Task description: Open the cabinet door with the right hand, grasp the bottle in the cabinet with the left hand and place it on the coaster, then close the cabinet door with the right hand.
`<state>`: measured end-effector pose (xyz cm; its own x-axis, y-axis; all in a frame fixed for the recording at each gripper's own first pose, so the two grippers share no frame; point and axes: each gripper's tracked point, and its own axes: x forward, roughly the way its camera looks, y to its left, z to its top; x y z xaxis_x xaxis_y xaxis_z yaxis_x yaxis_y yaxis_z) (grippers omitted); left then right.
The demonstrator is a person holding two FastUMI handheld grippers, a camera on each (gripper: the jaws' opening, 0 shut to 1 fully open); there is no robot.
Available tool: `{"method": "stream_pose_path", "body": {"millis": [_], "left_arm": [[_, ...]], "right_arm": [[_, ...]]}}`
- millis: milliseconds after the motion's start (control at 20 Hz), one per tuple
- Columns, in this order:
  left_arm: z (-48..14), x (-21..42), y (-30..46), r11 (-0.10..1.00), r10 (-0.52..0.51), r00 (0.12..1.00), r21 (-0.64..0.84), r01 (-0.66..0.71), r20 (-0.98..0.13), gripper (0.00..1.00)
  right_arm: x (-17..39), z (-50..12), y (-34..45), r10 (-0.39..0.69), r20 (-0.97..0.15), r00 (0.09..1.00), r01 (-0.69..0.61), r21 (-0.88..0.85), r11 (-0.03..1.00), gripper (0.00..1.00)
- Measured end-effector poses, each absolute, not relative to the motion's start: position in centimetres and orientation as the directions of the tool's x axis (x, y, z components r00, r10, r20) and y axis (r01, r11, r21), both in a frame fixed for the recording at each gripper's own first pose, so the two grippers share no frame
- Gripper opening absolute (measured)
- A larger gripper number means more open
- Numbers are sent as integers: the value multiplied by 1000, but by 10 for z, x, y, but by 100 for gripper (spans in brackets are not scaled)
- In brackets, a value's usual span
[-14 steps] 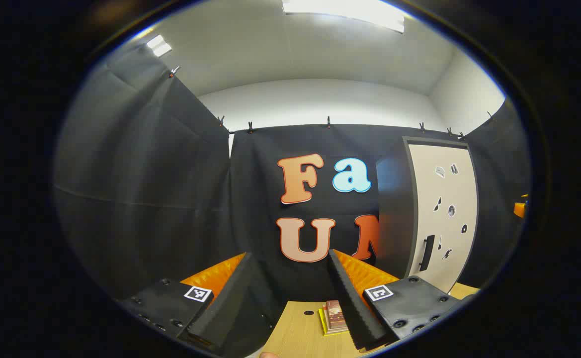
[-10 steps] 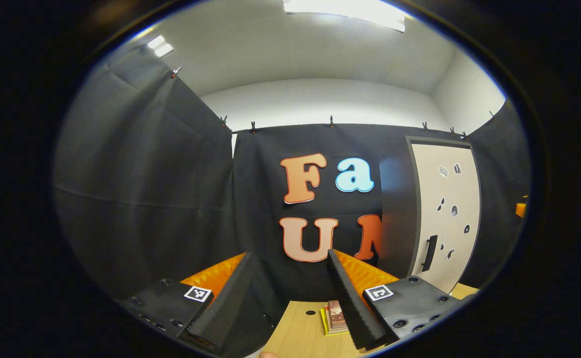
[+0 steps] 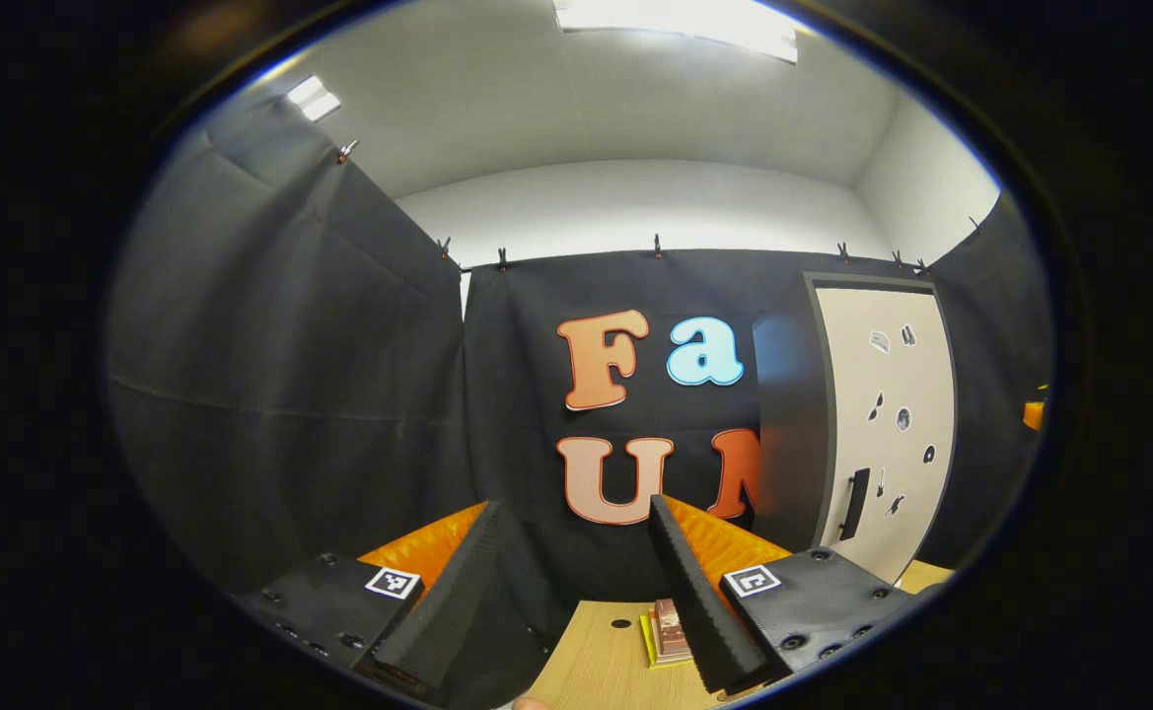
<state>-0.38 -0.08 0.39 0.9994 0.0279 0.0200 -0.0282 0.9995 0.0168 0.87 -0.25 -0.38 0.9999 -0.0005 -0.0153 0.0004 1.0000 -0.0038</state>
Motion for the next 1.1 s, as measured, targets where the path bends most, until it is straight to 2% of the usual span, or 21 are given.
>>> {"method": "stream_pose_path", "body": {"millis": [100,250,300,750,1100], "left_arm": [[3,-3,-1,1000,27,999,16,-27,17,93],[4,-3,0,999,27,999,18,-28,21,99],[5,-4,0,999,29,999,19,-30,25,96],[0,-4,2,999,42,999,15,-42,31,96],[-15,2,5,997,79,997,17,-79,15,95]], "right_arm": [[11,-6,1,4,-21,1000,-4,-4,1000,95],[15,-9,6,12,-29,1000,-12,-2,1000,95],[16,-10,9,14,-30,999,-14,-3,1000,95],[38,-31,52,62,-50,997,-63,-18,998,95],[76,-60,122,153,-90,984,-156,-33,987,96]]}}
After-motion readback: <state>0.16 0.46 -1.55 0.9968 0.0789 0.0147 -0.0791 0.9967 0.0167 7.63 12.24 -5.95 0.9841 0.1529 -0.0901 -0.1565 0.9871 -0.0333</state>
